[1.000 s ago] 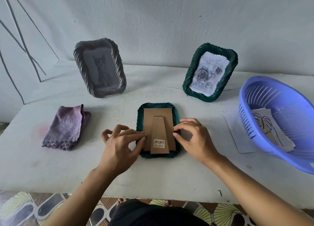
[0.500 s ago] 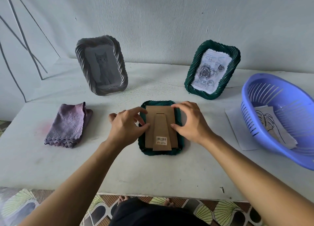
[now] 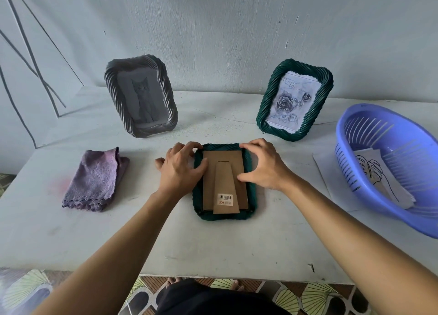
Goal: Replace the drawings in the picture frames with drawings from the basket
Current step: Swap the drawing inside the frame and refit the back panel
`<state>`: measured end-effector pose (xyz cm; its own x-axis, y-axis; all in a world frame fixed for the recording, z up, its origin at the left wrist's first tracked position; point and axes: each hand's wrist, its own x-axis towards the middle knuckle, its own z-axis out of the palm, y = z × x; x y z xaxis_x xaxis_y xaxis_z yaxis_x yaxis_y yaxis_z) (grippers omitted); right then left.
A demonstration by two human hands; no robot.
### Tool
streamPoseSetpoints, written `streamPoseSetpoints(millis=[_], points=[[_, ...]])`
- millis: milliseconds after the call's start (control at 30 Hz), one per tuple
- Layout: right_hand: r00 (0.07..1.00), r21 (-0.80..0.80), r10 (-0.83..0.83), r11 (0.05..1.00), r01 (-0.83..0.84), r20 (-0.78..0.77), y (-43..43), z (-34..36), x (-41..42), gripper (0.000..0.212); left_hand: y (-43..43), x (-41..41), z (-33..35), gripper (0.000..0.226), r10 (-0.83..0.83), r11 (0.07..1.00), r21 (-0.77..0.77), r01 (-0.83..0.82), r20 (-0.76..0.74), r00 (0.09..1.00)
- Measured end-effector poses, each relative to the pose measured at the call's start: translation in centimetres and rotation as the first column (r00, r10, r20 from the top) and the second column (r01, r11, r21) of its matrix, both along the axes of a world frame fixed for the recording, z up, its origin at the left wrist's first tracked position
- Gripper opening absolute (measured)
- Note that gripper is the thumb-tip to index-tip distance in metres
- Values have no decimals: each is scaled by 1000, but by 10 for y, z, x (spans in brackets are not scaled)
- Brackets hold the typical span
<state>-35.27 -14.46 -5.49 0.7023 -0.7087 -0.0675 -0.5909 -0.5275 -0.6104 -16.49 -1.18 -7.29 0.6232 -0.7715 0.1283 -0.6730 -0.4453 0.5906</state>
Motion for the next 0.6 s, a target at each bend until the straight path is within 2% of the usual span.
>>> streamPoseSetpoints(millis=[267, 433, 600], points=[[990, -87, -44, 995, 56, 131, 1, -15, 1, 63, -2, 0, -2, 38, -20, 999, 32, 19, 23, 1000], [966, -79, -98, 990, 120, 240, 2, -24, 2, 48, -5, -1, -5, 34, 0, 999, 45, -2, 38, 999], [959, -114, -118, 982, 151, 256, 2, -29, 6, 40, -6, -2, -7, 30, 12, 999, 50, -16, 73, 997]])
